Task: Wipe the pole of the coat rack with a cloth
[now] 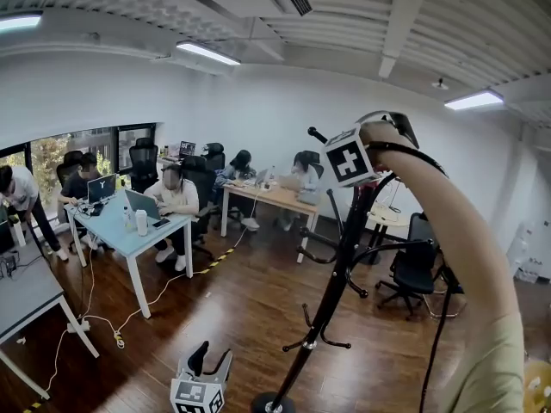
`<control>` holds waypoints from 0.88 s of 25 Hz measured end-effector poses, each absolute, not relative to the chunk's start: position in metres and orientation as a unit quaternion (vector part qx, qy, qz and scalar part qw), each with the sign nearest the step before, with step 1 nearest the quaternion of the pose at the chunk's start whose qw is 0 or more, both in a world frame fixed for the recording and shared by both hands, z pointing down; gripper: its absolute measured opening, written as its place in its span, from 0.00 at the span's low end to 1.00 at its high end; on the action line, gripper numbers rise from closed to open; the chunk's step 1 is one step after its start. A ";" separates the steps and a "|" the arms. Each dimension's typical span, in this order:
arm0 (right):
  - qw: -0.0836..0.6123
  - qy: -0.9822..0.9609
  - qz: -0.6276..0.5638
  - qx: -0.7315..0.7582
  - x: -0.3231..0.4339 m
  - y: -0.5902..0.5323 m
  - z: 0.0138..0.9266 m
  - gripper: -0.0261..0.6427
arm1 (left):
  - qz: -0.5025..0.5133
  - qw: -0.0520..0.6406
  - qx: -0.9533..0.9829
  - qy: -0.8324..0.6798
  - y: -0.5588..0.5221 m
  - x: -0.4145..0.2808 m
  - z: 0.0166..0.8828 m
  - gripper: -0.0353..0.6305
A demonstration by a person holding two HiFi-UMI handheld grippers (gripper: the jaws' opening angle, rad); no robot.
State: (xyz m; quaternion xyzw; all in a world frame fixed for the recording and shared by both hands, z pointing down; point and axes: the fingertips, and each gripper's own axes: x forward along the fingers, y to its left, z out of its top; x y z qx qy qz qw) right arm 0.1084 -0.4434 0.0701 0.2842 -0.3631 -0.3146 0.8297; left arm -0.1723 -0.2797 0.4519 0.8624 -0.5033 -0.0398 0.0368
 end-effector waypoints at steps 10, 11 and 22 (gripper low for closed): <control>0.853 -0.354 -0.312 0.223 0.112 -0.422 0.138 0.11 | -0.027 0.020 0.877 -0.479 -0.283 -0.155 0.447 0.38; 0.854 -0.356 -0.315 0.212 0.110 -0.423 0.145 0.11 | -0.026 0.022 0.877 -0.480 -0.283 -0.156 0.448 0.38; 0.840 -0.428 -0.300 0.143 0.108 -0.422 0.253 0.11 | -0.013 0.041 0.868 -0.495 -0.274 -0.174 0.466 0.38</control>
